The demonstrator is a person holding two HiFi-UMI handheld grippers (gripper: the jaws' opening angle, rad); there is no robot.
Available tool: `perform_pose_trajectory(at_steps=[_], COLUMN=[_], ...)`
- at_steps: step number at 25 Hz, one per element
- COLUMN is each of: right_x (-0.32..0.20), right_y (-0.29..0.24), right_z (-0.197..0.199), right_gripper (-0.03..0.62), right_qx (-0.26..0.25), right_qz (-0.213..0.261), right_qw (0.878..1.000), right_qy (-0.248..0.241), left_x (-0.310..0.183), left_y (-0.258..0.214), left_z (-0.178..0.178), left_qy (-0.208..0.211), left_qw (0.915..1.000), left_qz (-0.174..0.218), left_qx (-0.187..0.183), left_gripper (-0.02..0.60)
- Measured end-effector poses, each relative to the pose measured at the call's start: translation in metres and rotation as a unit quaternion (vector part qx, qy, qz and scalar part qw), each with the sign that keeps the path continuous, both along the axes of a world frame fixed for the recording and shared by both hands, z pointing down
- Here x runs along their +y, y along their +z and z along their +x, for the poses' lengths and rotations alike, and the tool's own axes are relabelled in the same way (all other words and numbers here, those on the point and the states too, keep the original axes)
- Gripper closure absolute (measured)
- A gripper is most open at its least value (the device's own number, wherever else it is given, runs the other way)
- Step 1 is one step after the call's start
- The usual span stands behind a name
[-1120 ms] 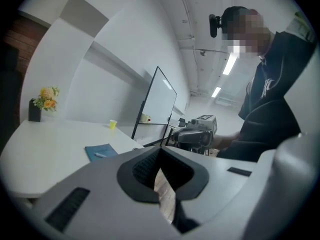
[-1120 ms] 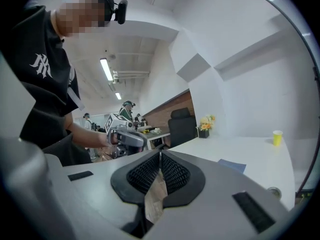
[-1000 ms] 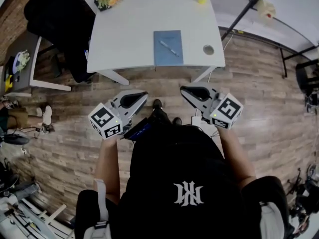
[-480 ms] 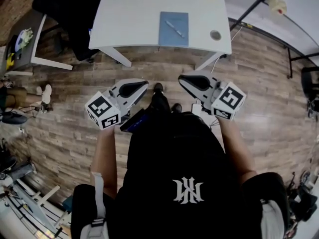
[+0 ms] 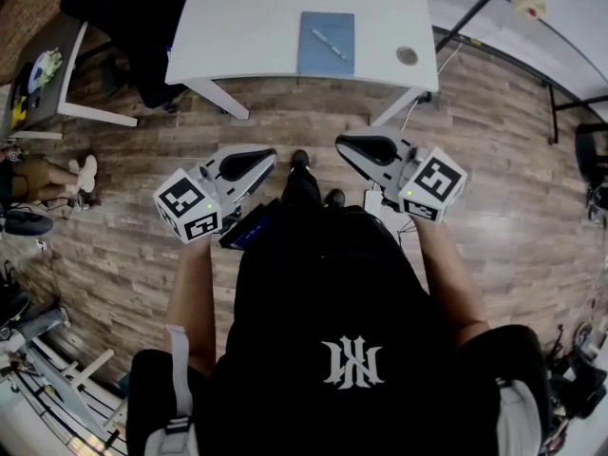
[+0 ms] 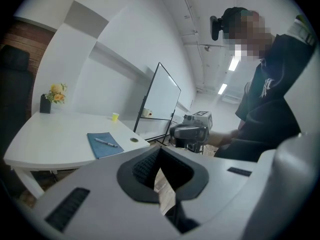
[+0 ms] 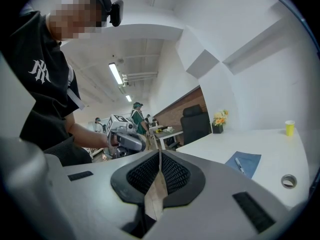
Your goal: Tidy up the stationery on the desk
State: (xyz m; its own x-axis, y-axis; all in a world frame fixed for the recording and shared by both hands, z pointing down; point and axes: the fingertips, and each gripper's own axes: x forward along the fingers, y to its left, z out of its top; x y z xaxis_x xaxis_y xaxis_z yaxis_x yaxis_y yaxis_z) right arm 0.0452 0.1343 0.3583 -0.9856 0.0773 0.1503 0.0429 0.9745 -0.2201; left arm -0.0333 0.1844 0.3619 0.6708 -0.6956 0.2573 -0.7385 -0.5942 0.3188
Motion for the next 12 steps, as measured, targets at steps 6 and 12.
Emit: perform_pose_trajectory(at_steps=[6, 12], right_x=[0.008, 0.019], right_y=[0.002, 0.000], right_z=[0.001, -0.003], right_gripper=[0.553, 0.553], right_qx=[-0.008, -0.015], right_qz=[-0.023, -0.033], right_qw=[1.000, 0.999], right_qy=[-0.003, -0.012], left_x=[-0.001, 0.005], left_y=[-0.005, -0.010], left_z=[0.002, 0.008], left_qy=[0.006, 0.009], left_qw=[1.0000, 0.9999], left_qz=[-0.001, -0.006], left_qx=[-0.002, 0.003], left_gripper=[0.578, 0.578])
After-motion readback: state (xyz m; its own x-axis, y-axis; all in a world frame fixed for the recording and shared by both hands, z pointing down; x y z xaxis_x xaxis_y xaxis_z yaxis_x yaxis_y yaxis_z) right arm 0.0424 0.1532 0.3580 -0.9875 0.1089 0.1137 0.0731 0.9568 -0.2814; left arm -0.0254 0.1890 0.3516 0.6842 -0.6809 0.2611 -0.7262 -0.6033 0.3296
